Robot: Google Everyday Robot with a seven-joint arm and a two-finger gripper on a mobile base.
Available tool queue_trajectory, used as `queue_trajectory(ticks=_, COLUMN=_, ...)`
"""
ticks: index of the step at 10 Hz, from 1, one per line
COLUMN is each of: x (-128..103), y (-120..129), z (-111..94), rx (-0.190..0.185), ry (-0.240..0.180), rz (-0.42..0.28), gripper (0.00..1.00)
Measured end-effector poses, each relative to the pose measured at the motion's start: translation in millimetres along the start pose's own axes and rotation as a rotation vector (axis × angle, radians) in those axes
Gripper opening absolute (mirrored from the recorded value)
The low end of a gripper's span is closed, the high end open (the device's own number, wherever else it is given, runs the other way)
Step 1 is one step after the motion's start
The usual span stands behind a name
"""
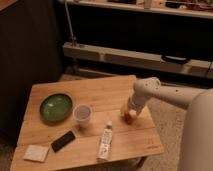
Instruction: Drag the pepper across the table
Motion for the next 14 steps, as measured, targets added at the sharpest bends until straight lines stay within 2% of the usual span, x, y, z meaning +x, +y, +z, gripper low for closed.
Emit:
queue_trajectory(ticks=5, x=2.8, y=4.9, z=8.1, rx=0.012, ry=0.016, rz=-0.022, gripper=0.65)
queue_trajectory(ticks=6, x=2.7, y=5.3, z=9.6, rx=0.012, ry=0.018, rz=-0.023, gripper=0.62)
queue_trajectory(ticks=10, x=4.2, y=5.1, z=14.7, rx=0.02, ry=0.029, rz=-0.022, gripper=0.2)
queue_trajectory(ticks=11, x=4.0, y=4.2, z=15.2, rx=0.024, ry=0.03, rz=-0.018, gripper=0.14)
queue_trajectory(ticks=14, x=3.6, y=3.4, z=17.5, rx=0.035, ry=0.038, rz=-0.013, gripper=0.13)
